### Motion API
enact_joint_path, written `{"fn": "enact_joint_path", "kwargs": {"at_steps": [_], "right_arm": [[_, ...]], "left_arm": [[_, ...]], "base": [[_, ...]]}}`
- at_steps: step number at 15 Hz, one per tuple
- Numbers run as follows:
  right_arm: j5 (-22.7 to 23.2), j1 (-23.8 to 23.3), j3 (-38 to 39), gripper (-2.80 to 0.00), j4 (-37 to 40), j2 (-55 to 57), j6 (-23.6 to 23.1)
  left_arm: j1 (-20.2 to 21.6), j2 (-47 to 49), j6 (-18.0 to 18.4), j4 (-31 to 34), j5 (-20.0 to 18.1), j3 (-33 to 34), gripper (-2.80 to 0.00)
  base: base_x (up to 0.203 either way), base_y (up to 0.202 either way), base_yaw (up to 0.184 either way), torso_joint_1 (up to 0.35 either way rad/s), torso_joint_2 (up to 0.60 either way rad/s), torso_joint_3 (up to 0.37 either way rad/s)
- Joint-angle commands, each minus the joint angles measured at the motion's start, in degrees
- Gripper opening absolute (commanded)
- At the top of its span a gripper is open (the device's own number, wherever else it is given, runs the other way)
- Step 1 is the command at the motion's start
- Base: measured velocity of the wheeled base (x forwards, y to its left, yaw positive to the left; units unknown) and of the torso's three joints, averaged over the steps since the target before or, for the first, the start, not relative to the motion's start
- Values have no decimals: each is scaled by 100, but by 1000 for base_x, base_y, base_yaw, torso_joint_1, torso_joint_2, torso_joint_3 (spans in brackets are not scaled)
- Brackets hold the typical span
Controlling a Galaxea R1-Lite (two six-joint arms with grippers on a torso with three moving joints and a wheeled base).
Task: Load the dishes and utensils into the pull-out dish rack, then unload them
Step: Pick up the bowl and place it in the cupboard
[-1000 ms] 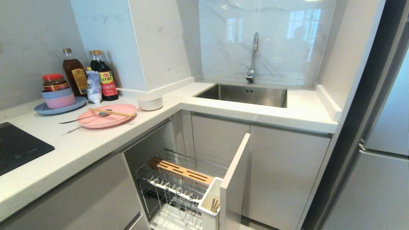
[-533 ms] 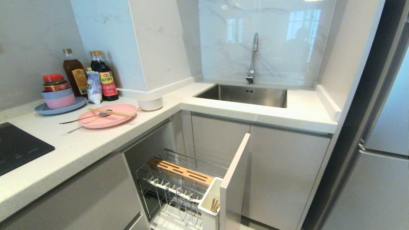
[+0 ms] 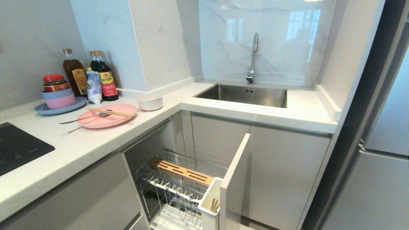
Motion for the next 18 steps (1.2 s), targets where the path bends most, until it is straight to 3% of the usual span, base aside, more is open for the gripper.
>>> {"fn": "enact_joint_path", "kwargs": {"at_steps": [1,3,6,11,14,18], "right_arm": [[-1,0,0,-280,-2,3,0],[-2,0,0,-280,-2,3,0],[-2,0,0,-280,-2,3,0],[-2,0,0,-280,-2,3,0],[2,0,0,-280,-2,3,0],[-1,0,0,-280,-2,3,0]], "left_arm": [[1,-78,6,-366,-3,640,-280],[-5,-81,-102,-108,-24,807,-280],[-7,-80,-591,474,-335,790,-280],[-7,-82,-734,418,-283,795,-280],[-7,-82,-1200,409,-155,795,-280],[-2,-82,-1209,409,-151,795,-280]], "base": [[0,0,0,0,0,0],[0,0,0,0,0,0],[0,0,0,0,0,0],[0,0,0,0,0,0],[0,0,0,0,0,0],[0,0,0,0,0,0]]}}
